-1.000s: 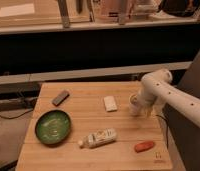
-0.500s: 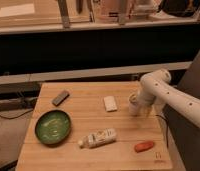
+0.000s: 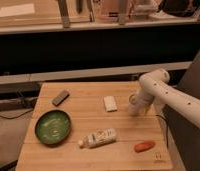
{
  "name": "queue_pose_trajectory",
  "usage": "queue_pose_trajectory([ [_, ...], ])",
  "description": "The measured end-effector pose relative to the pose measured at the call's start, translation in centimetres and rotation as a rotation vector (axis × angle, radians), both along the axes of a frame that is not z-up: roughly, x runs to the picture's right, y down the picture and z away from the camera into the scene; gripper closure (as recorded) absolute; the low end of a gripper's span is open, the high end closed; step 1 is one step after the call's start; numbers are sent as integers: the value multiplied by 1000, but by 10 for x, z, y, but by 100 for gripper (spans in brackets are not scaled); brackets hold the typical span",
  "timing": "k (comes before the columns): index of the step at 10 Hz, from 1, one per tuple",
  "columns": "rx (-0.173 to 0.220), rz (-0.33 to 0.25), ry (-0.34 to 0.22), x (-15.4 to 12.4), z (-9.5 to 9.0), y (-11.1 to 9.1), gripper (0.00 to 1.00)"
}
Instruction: Pick up the ceramic cup
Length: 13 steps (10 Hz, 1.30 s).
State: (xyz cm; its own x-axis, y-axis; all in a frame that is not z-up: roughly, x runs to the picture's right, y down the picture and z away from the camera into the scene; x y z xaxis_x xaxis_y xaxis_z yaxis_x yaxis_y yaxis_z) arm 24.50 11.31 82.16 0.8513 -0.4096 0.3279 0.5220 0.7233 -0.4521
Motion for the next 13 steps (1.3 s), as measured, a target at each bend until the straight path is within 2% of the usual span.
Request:
queue_pose_trajectory([
  [3, 7, -14, -8, -4, -3, -2, 80],
  [5, 16, -32, -12, -7, -13, -9, 96],
  [6, 21, -38, -16, -10, -22, -15, 100],
  [11, 42, -66, -34, -14, -36, -22, 100],
  [13, 50, -86, -46, -19, -48, -29, 100],
])
